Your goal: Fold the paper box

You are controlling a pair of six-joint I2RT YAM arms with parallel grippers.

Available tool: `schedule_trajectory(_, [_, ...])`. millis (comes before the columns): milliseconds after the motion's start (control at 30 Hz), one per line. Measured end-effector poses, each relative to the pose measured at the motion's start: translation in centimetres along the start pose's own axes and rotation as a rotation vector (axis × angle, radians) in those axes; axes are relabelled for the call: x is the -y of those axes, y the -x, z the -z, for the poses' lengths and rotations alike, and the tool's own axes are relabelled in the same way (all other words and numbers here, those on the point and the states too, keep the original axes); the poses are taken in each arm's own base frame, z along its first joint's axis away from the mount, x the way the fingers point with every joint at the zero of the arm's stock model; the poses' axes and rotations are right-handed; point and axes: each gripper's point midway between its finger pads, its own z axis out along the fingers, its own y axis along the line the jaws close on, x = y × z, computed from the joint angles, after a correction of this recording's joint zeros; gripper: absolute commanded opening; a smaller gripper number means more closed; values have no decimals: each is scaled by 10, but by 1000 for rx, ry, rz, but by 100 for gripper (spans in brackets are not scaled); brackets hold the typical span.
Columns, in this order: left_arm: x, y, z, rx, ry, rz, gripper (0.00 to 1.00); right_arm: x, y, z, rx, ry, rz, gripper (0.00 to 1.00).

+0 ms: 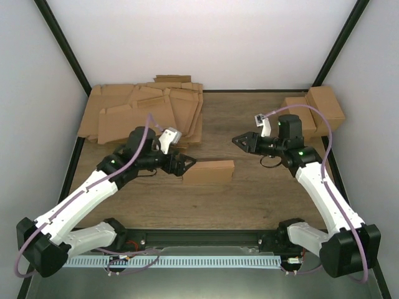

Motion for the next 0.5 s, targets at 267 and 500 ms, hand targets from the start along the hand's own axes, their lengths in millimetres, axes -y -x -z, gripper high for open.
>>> schedule_trajectory(267, [13,-19,-35,-142,37,-496,100,-29,1,26,69,42,78,44])
schedule_trajectory(500, [-21,-43,-70,-318,145,-741,95,-33,-12,38,79,47,88,44])
